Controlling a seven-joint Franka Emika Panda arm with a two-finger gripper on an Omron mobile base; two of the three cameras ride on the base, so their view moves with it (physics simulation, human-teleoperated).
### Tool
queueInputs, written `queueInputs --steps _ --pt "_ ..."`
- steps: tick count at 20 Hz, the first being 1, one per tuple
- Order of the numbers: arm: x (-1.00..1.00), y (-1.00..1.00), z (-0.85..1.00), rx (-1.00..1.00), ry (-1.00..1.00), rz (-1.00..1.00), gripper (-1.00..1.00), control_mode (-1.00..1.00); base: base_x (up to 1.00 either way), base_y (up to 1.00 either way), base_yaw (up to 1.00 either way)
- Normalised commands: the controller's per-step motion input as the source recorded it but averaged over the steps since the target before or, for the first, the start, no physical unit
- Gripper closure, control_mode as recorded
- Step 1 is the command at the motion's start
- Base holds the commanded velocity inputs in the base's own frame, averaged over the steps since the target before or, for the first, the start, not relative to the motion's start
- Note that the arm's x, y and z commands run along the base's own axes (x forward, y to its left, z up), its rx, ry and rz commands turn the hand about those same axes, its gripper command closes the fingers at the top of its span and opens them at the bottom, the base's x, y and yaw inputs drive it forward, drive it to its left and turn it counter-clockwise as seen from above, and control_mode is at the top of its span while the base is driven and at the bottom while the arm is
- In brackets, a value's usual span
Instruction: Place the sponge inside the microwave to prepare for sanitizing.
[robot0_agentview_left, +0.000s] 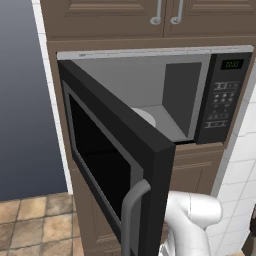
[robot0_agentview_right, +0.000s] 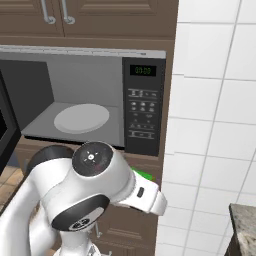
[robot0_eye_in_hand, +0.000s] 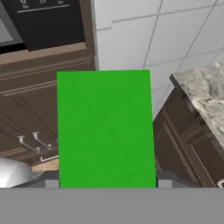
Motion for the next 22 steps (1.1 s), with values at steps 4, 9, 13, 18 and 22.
queueInputs --steps 4,9,13,18,22 --pt "0.01 1.00 0.00 -0.20 -0.02 0.00 1.00 -1.00 0.00 0.00 0.00" --pt "0.21 0.94 0.01 -0.16 -0.06 0.08 1.00 -1.00 0.00 0.00 0.00" --pt "0.29 0.83 0.02 -0.12 0.00 0.21 1.00 -1.00 0.00 0.00 0.00" --pt "0.26 0.74 0.00 -0.10 0.00 0.24 1.00 -1.00 0.00 0.00 0.00" --pt "0.00 0.34 -0.06 0.00 -0.04 0.26 1.00 -1.00 0.00 0.00 0.00"
